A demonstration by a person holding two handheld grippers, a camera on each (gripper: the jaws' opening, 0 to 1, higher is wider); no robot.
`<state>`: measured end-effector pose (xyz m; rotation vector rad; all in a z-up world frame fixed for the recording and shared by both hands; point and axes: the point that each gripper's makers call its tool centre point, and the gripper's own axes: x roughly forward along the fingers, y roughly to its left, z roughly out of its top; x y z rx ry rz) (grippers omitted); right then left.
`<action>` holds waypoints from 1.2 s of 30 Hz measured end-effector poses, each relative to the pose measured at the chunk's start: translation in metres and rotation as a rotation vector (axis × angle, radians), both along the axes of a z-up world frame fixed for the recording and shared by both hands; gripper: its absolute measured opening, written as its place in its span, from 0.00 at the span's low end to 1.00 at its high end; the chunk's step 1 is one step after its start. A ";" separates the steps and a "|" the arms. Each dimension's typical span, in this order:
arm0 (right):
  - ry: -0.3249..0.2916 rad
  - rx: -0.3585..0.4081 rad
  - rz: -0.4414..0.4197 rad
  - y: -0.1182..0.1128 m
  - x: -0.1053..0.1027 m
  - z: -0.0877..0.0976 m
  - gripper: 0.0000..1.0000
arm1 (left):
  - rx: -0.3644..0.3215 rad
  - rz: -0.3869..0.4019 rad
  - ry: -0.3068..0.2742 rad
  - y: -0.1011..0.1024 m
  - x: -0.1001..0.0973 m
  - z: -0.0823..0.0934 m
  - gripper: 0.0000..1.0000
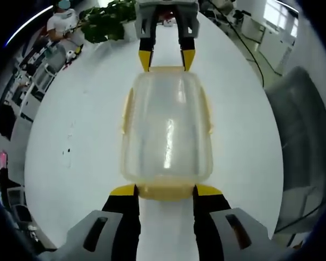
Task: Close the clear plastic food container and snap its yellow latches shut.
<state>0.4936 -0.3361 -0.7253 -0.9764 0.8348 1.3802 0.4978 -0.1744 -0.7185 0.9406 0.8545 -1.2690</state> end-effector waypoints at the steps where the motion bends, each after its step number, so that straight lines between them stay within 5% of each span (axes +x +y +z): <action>1: -0.001 -0.002 0.001 -0.002 0.000 0.000 0.35 | -0.002 -0.002 0.000 -0.002 0.000 0.000 0.35; 36: 0.016 -0.048 -0.003 -0.070 0.008 -0.009 0.35 | -0.027 -0.019 0.021 -0.071 0.008 -0.007 0.35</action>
